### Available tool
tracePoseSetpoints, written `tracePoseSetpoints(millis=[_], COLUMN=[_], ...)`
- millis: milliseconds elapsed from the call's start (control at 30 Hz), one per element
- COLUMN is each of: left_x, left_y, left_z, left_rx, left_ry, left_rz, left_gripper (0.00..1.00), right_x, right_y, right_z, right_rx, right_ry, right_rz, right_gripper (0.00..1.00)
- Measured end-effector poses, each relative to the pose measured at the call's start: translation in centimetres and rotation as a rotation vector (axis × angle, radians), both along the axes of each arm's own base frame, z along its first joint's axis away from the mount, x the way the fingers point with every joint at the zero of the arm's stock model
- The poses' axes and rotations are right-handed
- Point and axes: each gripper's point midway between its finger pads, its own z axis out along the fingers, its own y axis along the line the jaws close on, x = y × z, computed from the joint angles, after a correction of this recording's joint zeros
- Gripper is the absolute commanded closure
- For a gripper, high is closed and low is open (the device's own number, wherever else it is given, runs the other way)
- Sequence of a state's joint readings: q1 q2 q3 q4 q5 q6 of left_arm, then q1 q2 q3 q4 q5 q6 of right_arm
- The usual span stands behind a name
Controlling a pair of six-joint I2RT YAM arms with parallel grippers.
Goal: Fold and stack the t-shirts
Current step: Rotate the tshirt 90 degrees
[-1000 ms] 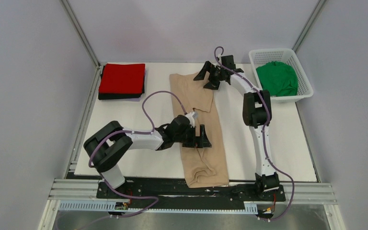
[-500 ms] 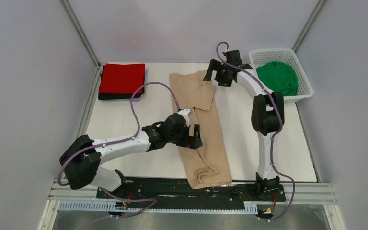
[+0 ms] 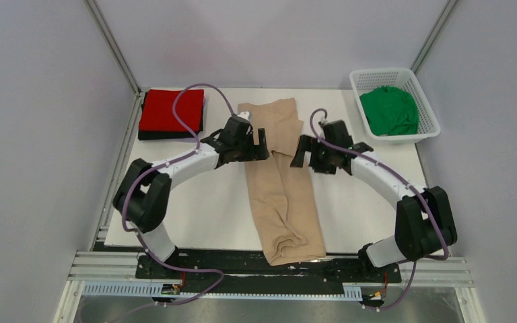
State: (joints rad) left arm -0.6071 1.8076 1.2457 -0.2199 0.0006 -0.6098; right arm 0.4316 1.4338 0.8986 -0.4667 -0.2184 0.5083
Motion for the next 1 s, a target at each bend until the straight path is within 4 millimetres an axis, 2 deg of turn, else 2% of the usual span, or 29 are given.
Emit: tracePoseSetpoints(millis=[100, 167, 267, 333, 400, 500, 700, 767, 900, 1000], left_x=[3.5, 5.8, 9.0, 10.6, 12.3, 13.8, 16.7, 17.1, 17.1, 17.1], left_y=[-1.7, -2.6, -2.7, -2.9, -2.9, -2.7, -2.2, -2.1, -2.2, -2.2], left_z=[-1.3, -2.4, -4.8, -4.1, -4.4, -4.3, -3.7, -3.5, -3.5, -3.5], left_rx=[0.024, 0.036, 0.054, 0.027, 0.001, -0.066, -0.199, -0.224, -0.239, -0.241], left_ry=[-0.007, -0.001, 0.024, 0.019, 0.034, 0.068, 0.114, 0.127, 0.140, 0.141], left_rz=[0.004, 0.018, 0.051, 0.056, 0.062, 0.073, 0.105, 0.111, 0.115, 0.119], left_gripper=[0.00, 0.00, 0.00, 0.00, 0.00, 0.00, 0.00, 0.00, 0.00, 0.00], right_x=[-3.8, -4.7, -4.4, -3.9, -3.4, -2.8, 1.8, 2.5, 2.2, 0.3], right_y=[0.7, 1.1, 1.6, 1.6, 1.3, 1.0, 1.3, 1.2, 1.3, 3.4], right_z=[-1.9, -2.1, -2.1, -2.6, -3.9, -4.9, -4.5, -4.0, -1.9, 0.9], right_rx=[-0.009, 0.005, 0.024, 0.016, -0.015, -0.045, -0.059, -0.070, -0.077, -0.048], right_ry=[0.050, 0.049, 0.035, 0.030, 0.043, 0.073, 0.022, -0.001, -0.062, -0.137], right_rz=[0.035, 0.041, 0.029, 0.011, -0.013, -0.035, -0.078, -0.077, -0.043, 0.060], right_gripper=[0.00, 0.00, 0.00, 0.00, 0.00, 0.00, 0.00, 0.00, 0.03, 0.08])
